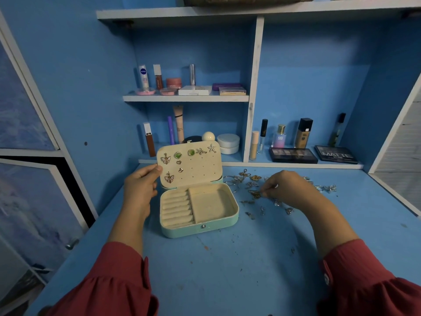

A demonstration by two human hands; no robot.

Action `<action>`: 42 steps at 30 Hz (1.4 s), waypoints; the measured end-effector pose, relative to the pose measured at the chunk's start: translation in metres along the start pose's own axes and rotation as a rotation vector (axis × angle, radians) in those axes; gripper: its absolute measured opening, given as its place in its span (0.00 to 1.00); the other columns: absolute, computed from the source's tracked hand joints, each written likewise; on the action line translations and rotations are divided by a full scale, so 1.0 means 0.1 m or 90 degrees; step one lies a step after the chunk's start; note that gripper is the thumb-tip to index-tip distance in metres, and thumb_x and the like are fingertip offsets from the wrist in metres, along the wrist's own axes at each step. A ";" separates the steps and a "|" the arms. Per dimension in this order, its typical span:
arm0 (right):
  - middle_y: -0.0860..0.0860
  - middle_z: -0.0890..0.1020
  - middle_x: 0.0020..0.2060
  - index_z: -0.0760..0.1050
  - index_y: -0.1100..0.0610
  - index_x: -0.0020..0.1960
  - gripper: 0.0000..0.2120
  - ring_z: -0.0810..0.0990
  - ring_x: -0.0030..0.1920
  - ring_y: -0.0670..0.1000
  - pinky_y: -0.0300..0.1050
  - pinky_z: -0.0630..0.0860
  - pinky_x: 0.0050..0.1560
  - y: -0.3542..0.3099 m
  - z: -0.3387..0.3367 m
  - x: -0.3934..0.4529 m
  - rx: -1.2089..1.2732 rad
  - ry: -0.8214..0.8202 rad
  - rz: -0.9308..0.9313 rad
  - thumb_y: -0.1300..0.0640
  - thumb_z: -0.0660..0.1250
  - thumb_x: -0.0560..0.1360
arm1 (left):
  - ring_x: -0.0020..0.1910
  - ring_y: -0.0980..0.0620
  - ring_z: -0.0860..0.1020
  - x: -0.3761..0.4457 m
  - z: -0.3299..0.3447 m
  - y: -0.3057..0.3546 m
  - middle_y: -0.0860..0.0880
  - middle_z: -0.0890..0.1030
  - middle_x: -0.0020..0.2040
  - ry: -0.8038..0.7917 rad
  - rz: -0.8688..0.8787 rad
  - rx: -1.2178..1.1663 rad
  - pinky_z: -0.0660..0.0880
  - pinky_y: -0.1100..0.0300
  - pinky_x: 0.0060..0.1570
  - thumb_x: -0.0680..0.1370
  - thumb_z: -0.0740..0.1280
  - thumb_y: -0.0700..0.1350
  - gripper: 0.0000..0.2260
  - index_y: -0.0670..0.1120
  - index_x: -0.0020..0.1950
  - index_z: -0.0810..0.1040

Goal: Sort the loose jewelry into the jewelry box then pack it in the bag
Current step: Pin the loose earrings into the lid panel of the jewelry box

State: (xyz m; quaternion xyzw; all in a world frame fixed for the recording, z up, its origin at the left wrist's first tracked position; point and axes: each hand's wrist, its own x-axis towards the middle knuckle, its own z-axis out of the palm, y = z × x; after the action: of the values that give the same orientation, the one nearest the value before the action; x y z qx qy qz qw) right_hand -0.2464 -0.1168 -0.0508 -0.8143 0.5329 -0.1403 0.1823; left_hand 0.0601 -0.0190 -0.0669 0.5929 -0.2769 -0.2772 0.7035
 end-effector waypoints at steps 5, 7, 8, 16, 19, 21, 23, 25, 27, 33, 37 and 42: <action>0.46 0.83 0.47 0.84 0.48 0.47 0.06 0.79 0.48 0.48 0.44 0.77 0.51 -0.10 0.07 0.00 -0.025 -0.030 -0.030 0.57 0.71 0.73 | 0.31 0.56 0.68 -0.01 0.01 0.01 0.50 0.81 0.41 0.002 -0.001 0.001 0.66 0.64 0.29 0.76 0.69 0.42 0.05 0.49 0.51 0.80; 0.46 0.83 0.46 0.84 0.48 0.47 0.06 0.78 0.47 0.47 0.43 0.76 0.50 -0.12 0.05 -0.02 -0.008 -0.036 -0.038 0.57 0.72 0.73 | 0.31 0.56 0.68 -0.01 0.01 0.01 0.50 0.80 0.41 0.003 -0.001 -0.002 0.66 0.64 0.29 0.76 0.69 0.42 0.05 0.49 0.52 0.80; 0.45 0.83 0.44 0.84 0.48 0.46 0.05 0.79 0.46 0.46 0.42 0.75 0.48 -0.10 0.02 -0.02 0.008 -0.029 -0.033 0.57 0.72 0.72 | 0.31 0.56 0.68 0.00 0.01 0.01 0.50 0.80 0.41 0.004 -0.001 -0.003 0.65 0.64 0.29 0.76 0.69 0.42 0.06 0.49 0.52 0.80; 0.44 0.82 0.38 0.82 0.48 0.37 0.06 0.80 0.42 0.47 0.45 0.78 0.48 0.12 -0.24 -0.09 -0.024 -0.069 0.082 0.53 0.79 0.64 | 0.31 0.56 0.67 0.00 0.01 0.00 0.50 0.80 0.41 0.000 -0.001 -0.005 0.65 0.66 0.26 0.76 0.69 0.42 0.05 0.49 0.51 0.80; 0.46 0.83 0.38 0.81 0.47 0.34 0.08 0.80 0.43 0.50 0.46 0.78 0.47 0.09 -0.21 -0.09 -0.037 -0.090 0.078 0.55 0.79 0.64 | 0.31 0.56 0.67 0.00 0.01 0.00 0.49 0.81 0.41 -0.001 -0.001 -0.004 0.65 0.67 0.24 0.76 0.69 0.42 0.04 0.49 0.50 0.80; 0.46 0.82 0.38 0.81 0.48 0.35 0.07 0.80 0.43 0.50 0.46 0.78 0.47 0.07 -0.19 -0.09 -0.038 -0.085 0.063 0.56 0.78 0.66 | 0.31 0.56 0.68 0.01 0.00 0.00 0.49 0.81 0.42 -0.002 -0.004 -0.004 0.65 0.65 0.27 0.76 0.70 0.42 0.05 0.49 0.51 0.80; 0.46 0.82 0.38 0.81 0.50 0.37 0.05 0.80 0.42 0.48 0.44 0.77 0.44 0.05 -0.17 -0.10 0.000 -0.069 0.038 0.57 0.76 0.68 | 0.32 0.56 0.68 0.01 -0.01 0.00 0.49 0.81 0.43 -0.007 -0.007 -0.002 0.66 0.64 0.29 0.76 0.70 0.42 0.05 0.50 0.50 0.80; 0.48 0.82 0.36 0.81 0.52 0.38 0.04 0.79 0.39 0.48 0.42 0.76 0.41 -0.01 -0.17 -0.11 0.063 -0.047 0.010 0.58 0.75 0.69 | 0.33 0.56 0.69 0.02 -0.02 -0.01 0.49 0.81 0.43 -0.013 -0.007 0.004 0.66 0.63 0.30 0.76 0.70 0.41 0.07 0.50 0.52 0.80; 0.49 0.83 0.35 0.81 0.53 0.39 0.04 0.78 0.36 0.48 0.41 0.75 0.39 -0.09 -0.13 -0.11 0.134 -0.008 -0.013 0.57 0.75 0.69 | 0.32 0.56 0.68 0.04 -0.02 -0.02 0.49 0.80 0.42 -0.017 -0.004 0.009 0.66 0.63 0.30 0.76 0.70 0.40 0.09 0.48 0.55 0.80; 0.48 0.85 0.36 0.81 0.51 0.45 0.06 0.81 0.38 0.43 0.36 0.76 0.42 -0.38 0.19 -0.03 0.396 0.052 -0.044 0.57 0.76 0.70 | 0.32 0.56 0.68 0.06 -0.01 -0.04 0.49 0.81 0.43 -0.029 0.013 0.018 0.67 0.62 0.30 0.77 0.68 0.40 0.09 0.46 0.57 0.80; 0.46 0.84 0.38 0.80 0.51 0.43 0.06 0.81 0.39 0.41 0.34 0.76 0.45 -0.63 0.37 0.10 0.509 0.085 -0.088 0.62 0.73 0.72 | 0.31 0.56 0.68 0.07 0.00 -0.04 0.49 0.82 0.44 -0.029 0.009 0.007 0.68 0.62 0.30 0.77 0.67 0.39 0.09 0.46 0.57 0.79; 0.52 0.82 0.40 0.78 0.53 0.43 0.08 0.80 0.43 0.49 0.44 0.78 0.50 -0.82 0.49 0.25 0.669 0.139 -0.075 0.66 0.71 0.72 | 0.31 0.56 0.67 0.05 0.00 -0.02 0.51 0.80 0.39 -0.030 0.014 -0.001 0.67 0.62 0.31 0.77 0.67 0.38 0.07 0.49 0.51 0.80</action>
State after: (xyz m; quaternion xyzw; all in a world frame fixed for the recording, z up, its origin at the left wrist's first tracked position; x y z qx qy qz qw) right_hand -0.1485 -0.1027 -0.0568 -0.6224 0.3601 -0.4821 0.5005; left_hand 0.0636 -0.0228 -0.0687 0.5824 -0.2994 -0.2840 0.7004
